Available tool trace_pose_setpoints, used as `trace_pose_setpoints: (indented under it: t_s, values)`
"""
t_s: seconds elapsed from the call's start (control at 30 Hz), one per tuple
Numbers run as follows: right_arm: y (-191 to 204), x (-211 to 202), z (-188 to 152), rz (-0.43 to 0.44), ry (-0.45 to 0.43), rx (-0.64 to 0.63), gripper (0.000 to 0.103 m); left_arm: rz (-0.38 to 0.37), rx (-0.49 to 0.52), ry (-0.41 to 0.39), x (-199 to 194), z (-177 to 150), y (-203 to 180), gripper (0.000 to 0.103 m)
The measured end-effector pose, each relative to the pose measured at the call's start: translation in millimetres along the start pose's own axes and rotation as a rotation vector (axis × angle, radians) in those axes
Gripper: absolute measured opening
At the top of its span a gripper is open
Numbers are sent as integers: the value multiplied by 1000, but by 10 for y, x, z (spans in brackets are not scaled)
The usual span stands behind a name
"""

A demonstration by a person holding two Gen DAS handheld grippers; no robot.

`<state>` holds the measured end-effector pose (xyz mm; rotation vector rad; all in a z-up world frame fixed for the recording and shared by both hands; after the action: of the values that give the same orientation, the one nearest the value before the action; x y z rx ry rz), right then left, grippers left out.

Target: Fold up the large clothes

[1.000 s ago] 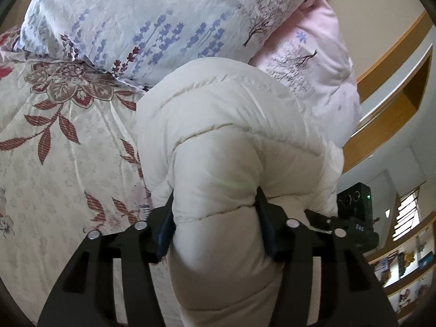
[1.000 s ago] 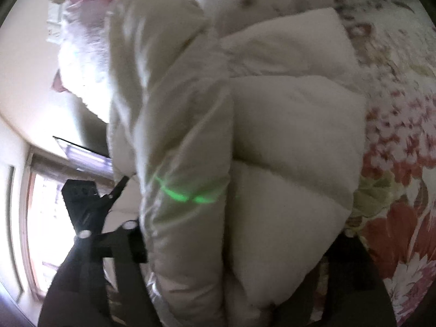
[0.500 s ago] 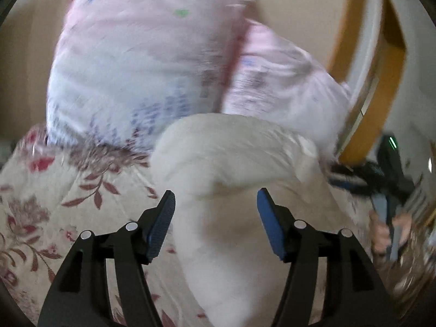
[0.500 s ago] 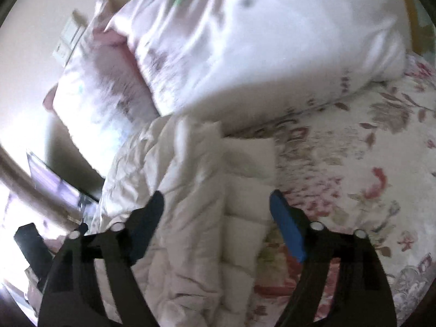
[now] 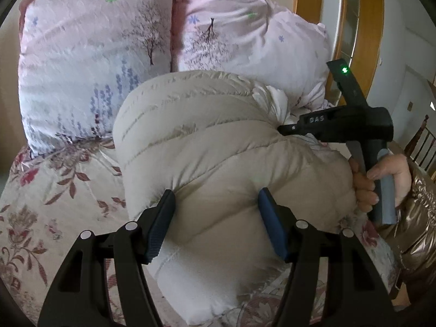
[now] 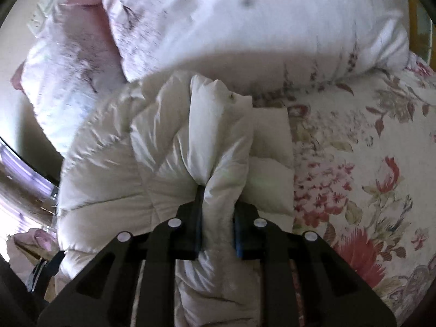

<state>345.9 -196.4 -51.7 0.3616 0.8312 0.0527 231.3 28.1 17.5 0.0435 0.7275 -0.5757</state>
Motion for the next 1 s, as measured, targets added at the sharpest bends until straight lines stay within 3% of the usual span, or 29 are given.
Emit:
trace_pose_setpoints:
  t_s: [0.17, 0.3, 0.5, 0.6, 0.7, 0.8, 0.9, 1.0]
  values:
    - [-102, 128, -65, 1, 10, 47, 26, 1, -9, 30, 166, -51, 1, 65]
    - [-175, -16, -103, -38, -10, 37, 49, 22, -12, 49, 219, -77, 7, 65]
    - [8, -694, -379, -26, -153, -88, 50, 30, -15, 52, 174, -65, 27, 66]
    - [177, -938, -607, 4, -181, -161, 49, 34, -14, 53, 174, -64, 26, 66]
    - [293, -975, -823, 0, -163, -222, 48, 38, -16, 54, 166, -77, 17, 66]
    - [243, -787, -976, -61, -96, -253, 42, 34, -21, 53, 160, -85, 14, 67]
    - [111, -524, -1044, -70, -29, -215, 41, 26, -24, 48, 150, -87, -2, 68]
    - [48, -415, -1032, -54, -20, -192, 42, 27, -25, 38, 124, -91, -15, 69]
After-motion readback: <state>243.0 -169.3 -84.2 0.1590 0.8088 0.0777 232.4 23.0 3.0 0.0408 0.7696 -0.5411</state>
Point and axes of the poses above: each gripper's, at about its wrist camera, not at the fingertips, and x roughly the way its jaws point, y to its left, z to its top, the point moved 7 cm from there along x, roughly the way its jaws point, and after that the axes turned 4 degrees about -z, right-handed, at the moved point
